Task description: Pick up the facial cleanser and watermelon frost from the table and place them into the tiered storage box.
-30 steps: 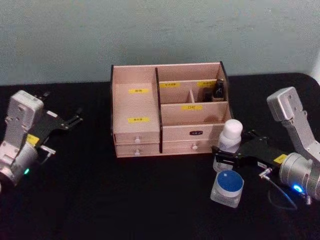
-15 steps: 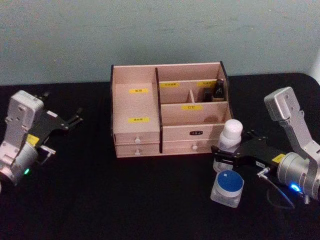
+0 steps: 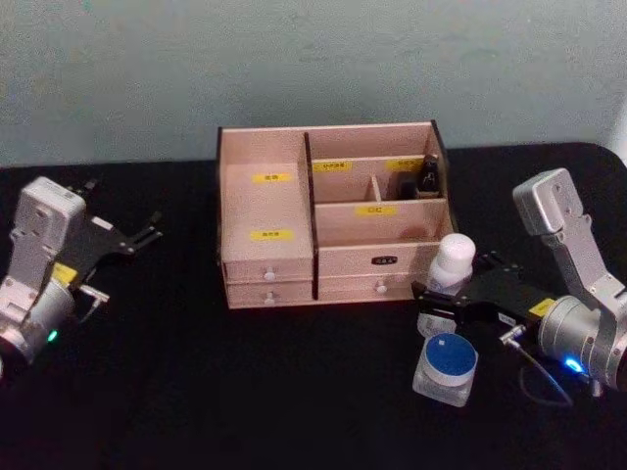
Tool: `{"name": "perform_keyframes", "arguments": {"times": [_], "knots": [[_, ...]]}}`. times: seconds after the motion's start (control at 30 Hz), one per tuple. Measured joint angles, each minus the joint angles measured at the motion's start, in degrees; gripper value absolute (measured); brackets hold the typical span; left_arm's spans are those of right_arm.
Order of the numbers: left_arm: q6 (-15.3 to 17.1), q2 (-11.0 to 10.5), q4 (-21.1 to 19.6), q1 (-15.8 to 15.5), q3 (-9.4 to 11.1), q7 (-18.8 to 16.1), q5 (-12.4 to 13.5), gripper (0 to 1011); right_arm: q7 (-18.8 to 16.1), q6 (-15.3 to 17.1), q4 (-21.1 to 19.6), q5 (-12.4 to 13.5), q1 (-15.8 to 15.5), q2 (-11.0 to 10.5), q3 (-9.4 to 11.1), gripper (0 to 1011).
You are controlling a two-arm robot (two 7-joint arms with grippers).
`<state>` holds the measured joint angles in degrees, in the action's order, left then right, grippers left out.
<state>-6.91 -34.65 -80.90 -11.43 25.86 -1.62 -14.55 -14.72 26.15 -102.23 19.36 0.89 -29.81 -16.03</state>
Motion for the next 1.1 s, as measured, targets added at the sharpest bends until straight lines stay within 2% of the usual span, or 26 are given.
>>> {"name": "perform_keyframes", "arguments": {"times": [0.33, 0.83, 0.93, 1.1], "knots": [[0.0, 0.0, 0.0, 0.0, 0.0, 0.0, 0.0, 1001, 0.06, -0.6, 0.46, -2.13, 0.12, 1.26, 0.32, 1000], [0.0, 0.0, 0.0, 0.0, 0.0, 0.0, 0.0, 1001, 0.05, -0.63, 0.42, -2.05, 0.1, 1.17, 0.32, 995], [0.0, 0.0, 0.0, 0.0, 0.0, 0.0, 0.0, 1001, 0.05, -0.63, 0.4, -2.01, 0.09, 1.16, 0.31, 944], [0.0, 0.0, 0.0, 0.0, 0.0, 0.0, 0.0, 1001, 0.08, -0.63, 0.38, -1.96, 0.06, 1.13, 0.29, 801]]}}
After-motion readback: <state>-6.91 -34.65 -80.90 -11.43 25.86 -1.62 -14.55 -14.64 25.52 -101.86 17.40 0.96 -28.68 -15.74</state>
